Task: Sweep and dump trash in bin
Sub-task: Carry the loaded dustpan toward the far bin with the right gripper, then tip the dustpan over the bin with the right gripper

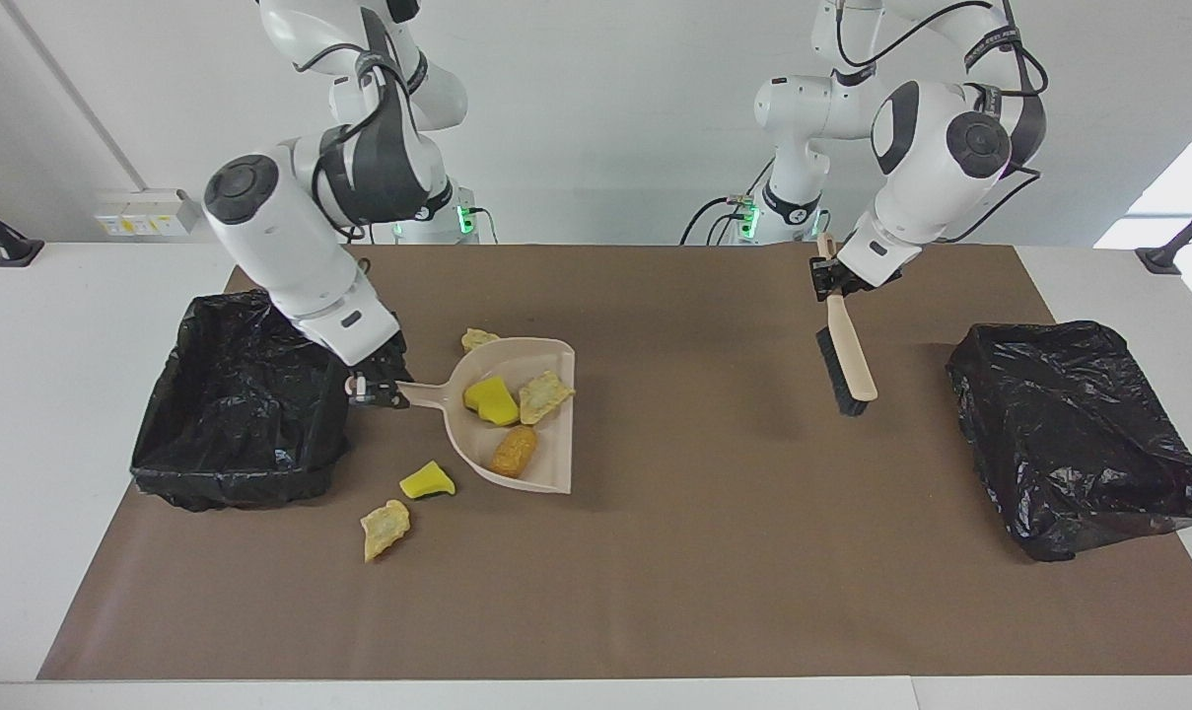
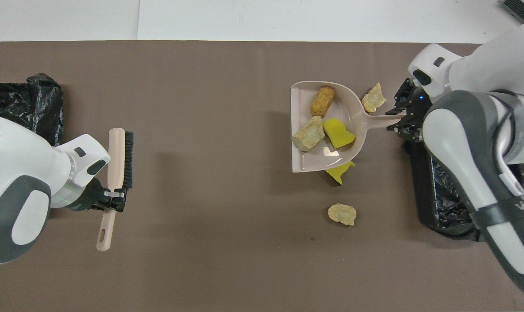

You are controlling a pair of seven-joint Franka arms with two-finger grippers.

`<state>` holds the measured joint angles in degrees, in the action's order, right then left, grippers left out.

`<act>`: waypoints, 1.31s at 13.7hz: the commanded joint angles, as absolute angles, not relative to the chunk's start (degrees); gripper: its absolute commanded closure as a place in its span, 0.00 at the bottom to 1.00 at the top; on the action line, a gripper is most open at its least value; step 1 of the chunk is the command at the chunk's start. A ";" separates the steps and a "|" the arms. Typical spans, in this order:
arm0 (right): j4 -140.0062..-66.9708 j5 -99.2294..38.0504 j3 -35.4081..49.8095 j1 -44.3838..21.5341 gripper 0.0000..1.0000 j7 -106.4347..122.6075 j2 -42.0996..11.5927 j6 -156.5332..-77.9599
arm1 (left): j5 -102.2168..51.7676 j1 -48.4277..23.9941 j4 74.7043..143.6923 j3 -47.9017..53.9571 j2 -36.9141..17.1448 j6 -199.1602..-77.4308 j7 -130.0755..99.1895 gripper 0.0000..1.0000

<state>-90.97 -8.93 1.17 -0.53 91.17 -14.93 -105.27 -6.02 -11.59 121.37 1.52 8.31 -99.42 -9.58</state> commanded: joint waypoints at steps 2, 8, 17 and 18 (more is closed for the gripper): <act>-89.65 -10.11 1.41 8.33 1.00 105.78 -15.21 -102.13 | -5.45 -22.02 125.68 1.93 11.52 -103.88 -23.78 1.00; -87.54 -5.20 1.23 21.87 1.00 123.13 -15.29 -101.51 | -8.25 -38.92 125.77 2.02 4.94 -114.23 -40.77 1.00; -90.68 24.49 1.76 23.39 1.00 110.78 -9.77 -102.39 | -12.92 -45.35 127.88 2.02 -0.44 -122.43 -40.61 1.00; -92.79 27.57 1.76 22.25 1.00 108.92 -8.71 -102.48 | -12.92 -46.74 128.40 2.02 -0.44 -123.39 -40.61 1.00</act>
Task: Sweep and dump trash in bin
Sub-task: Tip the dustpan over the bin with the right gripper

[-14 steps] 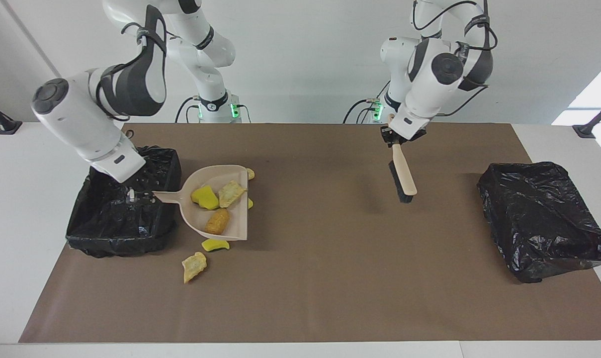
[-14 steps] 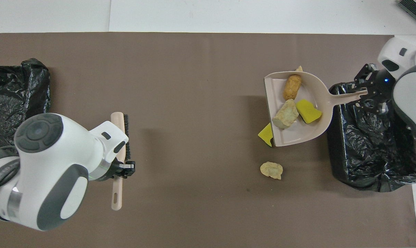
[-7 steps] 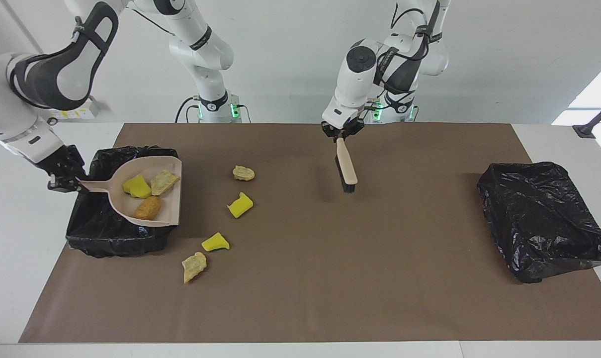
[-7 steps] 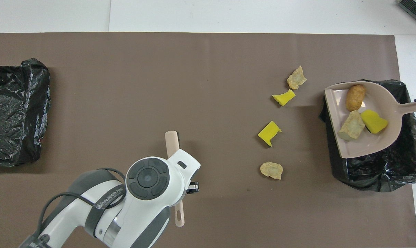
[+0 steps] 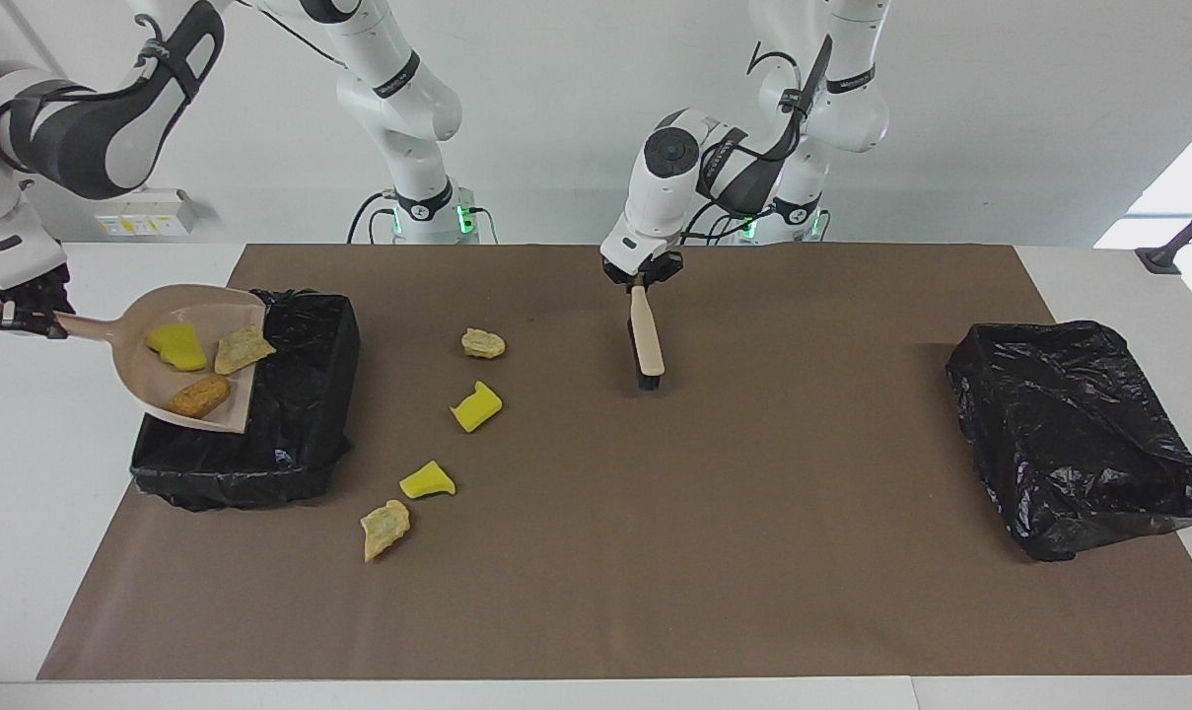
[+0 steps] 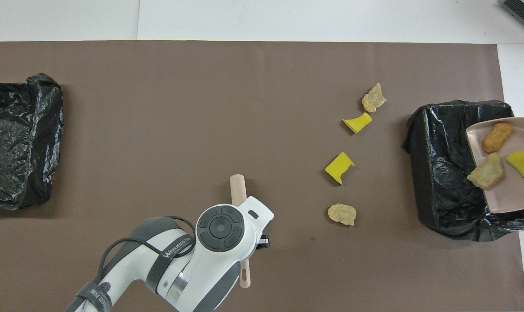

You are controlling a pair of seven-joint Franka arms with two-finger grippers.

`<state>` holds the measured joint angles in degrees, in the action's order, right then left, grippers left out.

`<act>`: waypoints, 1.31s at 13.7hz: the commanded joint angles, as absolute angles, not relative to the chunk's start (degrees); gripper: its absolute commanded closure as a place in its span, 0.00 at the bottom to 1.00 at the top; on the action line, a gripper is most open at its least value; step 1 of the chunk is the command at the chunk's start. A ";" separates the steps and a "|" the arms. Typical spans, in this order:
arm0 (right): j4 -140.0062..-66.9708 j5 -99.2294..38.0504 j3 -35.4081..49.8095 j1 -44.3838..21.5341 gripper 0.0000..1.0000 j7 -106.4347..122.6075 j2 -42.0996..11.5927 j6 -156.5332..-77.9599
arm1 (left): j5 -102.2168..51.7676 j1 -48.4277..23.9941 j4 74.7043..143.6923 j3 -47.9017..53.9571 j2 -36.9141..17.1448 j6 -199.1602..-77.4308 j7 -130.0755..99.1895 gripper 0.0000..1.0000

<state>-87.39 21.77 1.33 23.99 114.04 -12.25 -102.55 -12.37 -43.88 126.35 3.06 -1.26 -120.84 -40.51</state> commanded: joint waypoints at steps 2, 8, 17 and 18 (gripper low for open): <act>-94.22 32.33 1.85 20.48 1.00 105.92 -7.82 -101.96 | -12.92 -47.98 129.98 2.02 -0.44 -126.11 -40.87 1.00; -93.78 37.00 2.29 20.48 1.00 107.22 -3.26 -97.22 | -12.92 -49.83 131.48 1.93 -1.32 -128.50 -41.40 1.00; -92.98 22.61 9.30 20.39 1.00 97.42 -1.41 -93.52 | -12.92 -49.40 131.31 1.85 -1.67 -127.71 -43.24 0.00; -93.42 20.06 10.80 20.48 1.00 92.68 -1.23 -93.60 | -12.92 -49.22 131.05 1.76 -1.50 -127.27 -43.24 0.00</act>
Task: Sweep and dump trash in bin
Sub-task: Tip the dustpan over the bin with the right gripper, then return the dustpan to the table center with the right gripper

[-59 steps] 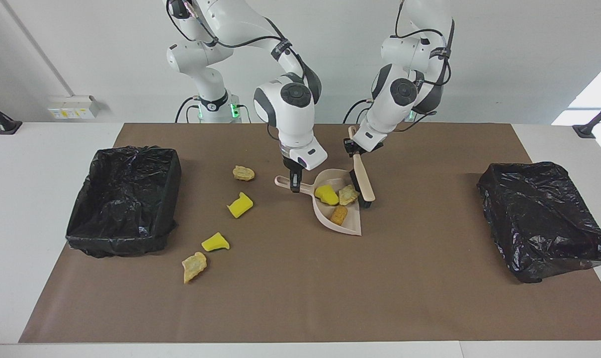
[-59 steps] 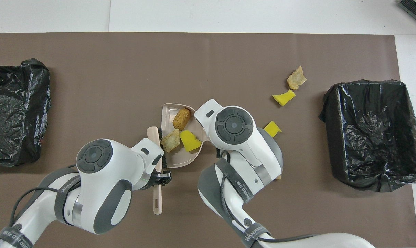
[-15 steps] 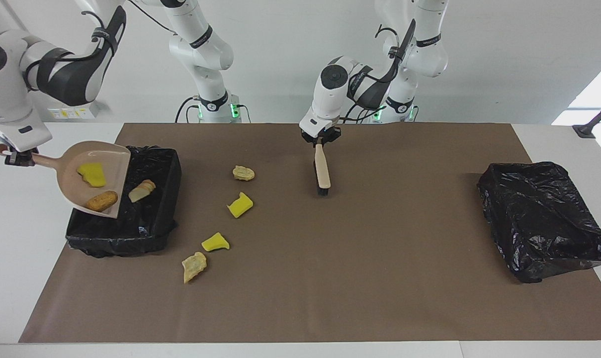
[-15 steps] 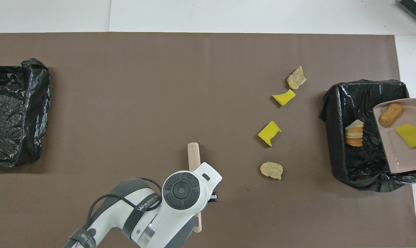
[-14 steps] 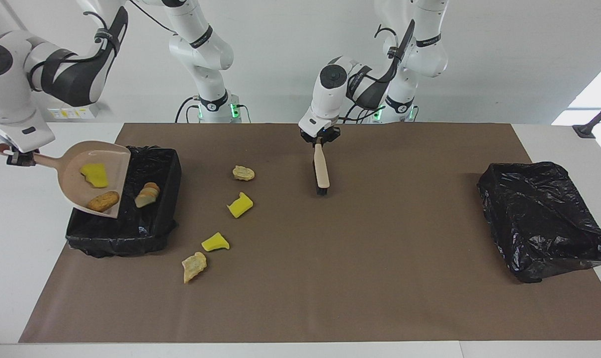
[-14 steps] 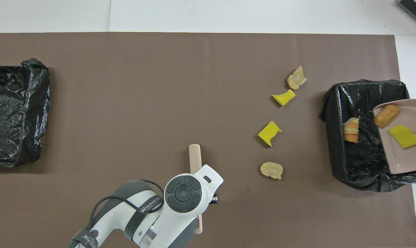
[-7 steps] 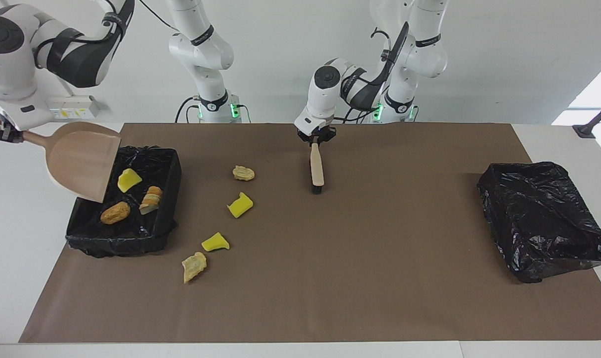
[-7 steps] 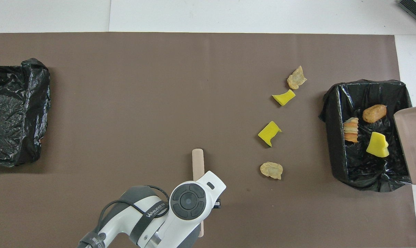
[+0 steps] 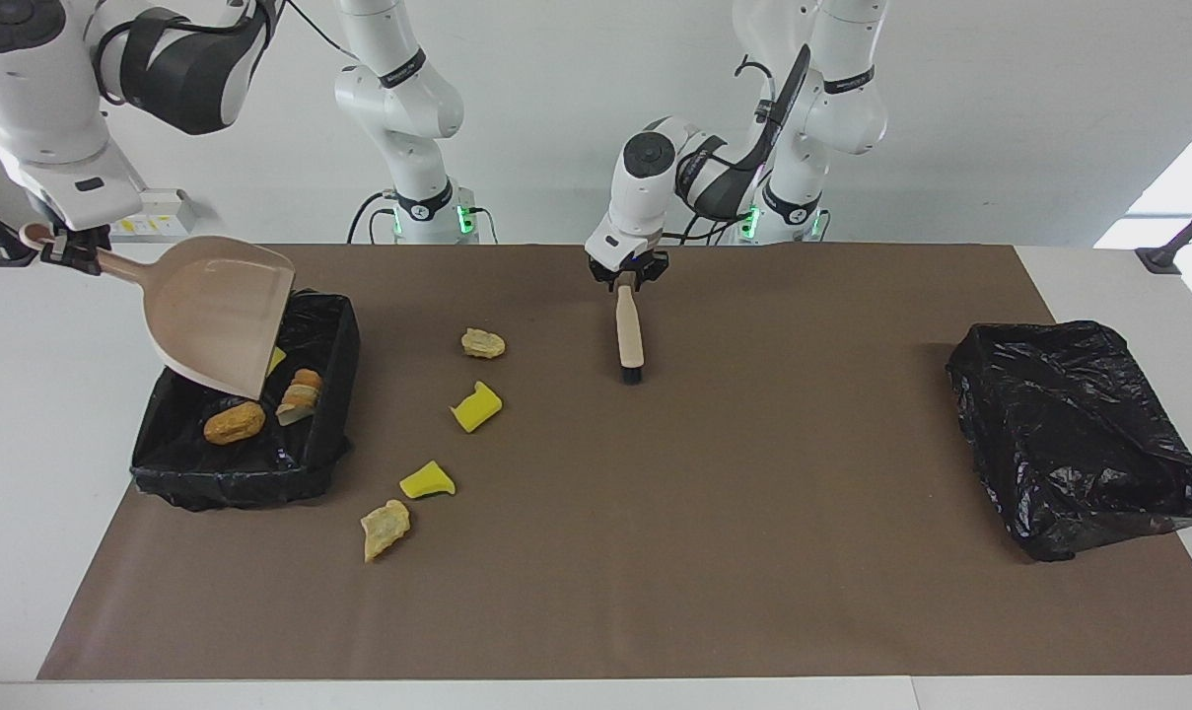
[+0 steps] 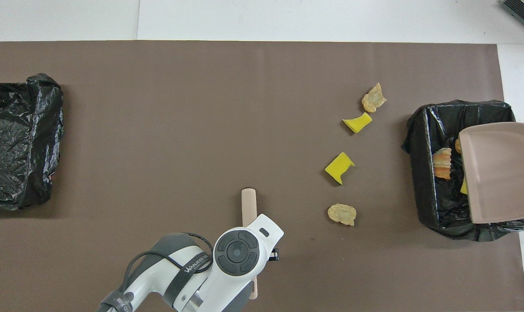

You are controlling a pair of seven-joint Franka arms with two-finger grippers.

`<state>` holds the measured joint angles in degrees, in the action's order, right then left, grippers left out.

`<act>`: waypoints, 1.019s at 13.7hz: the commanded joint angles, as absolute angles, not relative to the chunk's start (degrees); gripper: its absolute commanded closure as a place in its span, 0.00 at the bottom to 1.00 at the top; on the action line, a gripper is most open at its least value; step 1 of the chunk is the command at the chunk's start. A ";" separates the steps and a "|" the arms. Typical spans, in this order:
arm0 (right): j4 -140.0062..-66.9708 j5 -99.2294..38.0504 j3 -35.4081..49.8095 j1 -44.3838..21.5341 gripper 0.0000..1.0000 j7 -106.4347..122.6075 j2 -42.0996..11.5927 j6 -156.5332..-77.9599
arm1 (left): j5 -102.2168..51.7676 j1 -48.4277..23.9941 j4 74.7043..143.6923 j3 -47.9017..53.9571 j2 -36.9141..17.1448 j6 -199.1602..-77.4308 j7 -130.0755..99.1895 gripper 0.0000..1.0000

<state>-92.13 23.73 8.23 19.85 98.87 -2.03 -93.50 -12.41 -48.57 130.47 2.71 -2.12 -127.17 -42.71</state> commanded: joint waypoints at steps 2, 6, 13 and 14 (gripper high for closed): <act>-94.04 16.46 13.00 20.39 1.00 82.50 -2.45 -93.69 | -12.75 -48.26 130.61 0.71 -0.36 -126.22 -43.15 0.00; -94.04 11.96 14.33 15.13 1.00 54.46 -4.56 -97.02 | -8.71 -36.95 126.92 0.61 1.57 -122.43 -42.28 0.00; -91.32 8.17 14.33 0.29 1.00 14.92 -14.49 -107.75 | -6.15 -14.70 124.29 0.53 6.94 -114.72 -18.84 0.00; -90.10 8.70 14.33 -2.61 1.00 9.63 -15.81 -109.32 | -5.54 -12.68 123.32 0.53 6.94 -114.26 -16.55 0.00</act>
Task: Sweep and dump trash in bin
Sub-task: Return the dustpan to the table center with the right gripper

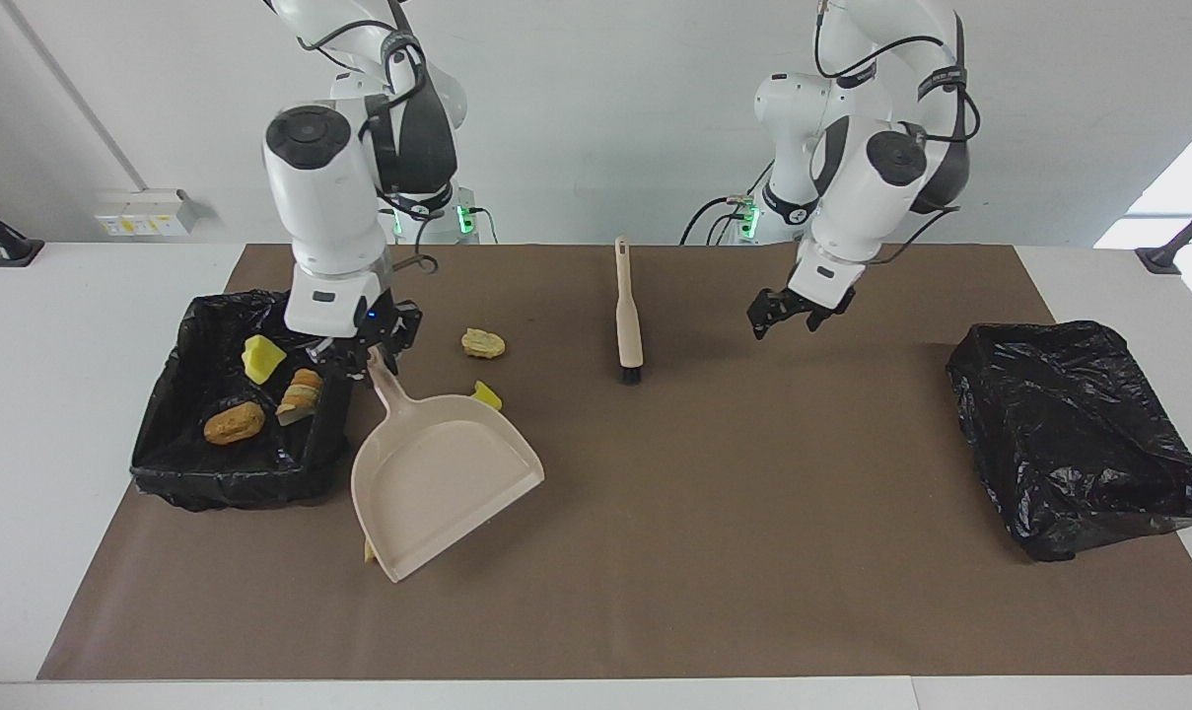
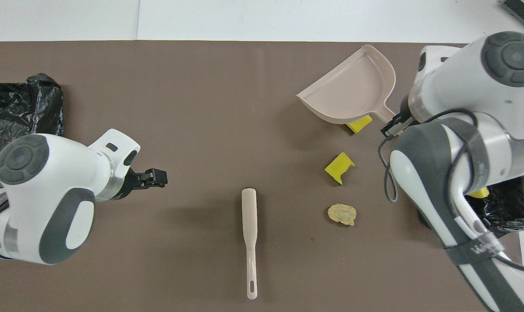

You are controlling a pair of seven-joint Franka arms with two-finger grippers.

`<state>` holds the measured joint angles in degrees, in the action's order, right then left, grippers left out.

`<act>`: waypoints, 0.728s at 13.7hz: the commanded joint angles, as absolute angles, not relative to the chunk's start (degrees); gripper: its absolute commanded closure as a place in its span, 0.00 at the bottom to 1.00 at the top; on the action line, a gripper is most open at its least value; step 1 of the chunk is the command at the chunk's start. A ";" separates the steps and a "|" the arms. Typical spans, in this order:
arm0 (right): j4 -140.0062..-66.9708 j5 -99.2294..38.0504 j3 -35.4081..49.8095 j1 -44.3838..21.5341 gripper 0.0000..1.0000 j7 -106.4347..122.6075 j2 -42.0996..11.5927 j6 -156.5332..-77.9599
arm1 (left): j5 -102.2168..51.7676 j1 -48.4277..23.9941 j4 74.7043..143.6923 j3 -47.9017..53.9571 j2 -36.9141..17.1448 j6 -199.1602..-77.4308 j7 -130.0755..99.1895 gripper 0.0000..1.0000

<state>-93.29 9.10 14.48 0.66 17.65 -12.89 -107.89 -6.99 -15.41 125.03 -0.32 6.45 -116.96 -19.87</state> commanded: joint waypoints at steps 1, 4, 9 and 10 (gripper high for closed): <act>-89.30 8.61 14.33 -5.59 1.00 5.49 -17.04 -109.86 | -4.93 -10.92 122.01 0.53 6.77 -114.17 -14.78 0.00; -85.71 8.96 14.33 -13.51 1.00 -14.36 -22.13 -112.84 | -4.83 -5.91 118.66 0.61 6.24 -111.72 -11.17 0.00; -77.44 15.55 14.06 -24.25 1.00 -38.72 -32.68 -115.13 | -2.47 1.38 106.63 5.25 4.92 -99.77 -9.76 0.00; -77.61 15.82 13.71 -25.82 1.00 -40.93 -33.57 -116.01 | -2.46 2.80 104.96 6.49 5.01 -97.93 -9.76 0.00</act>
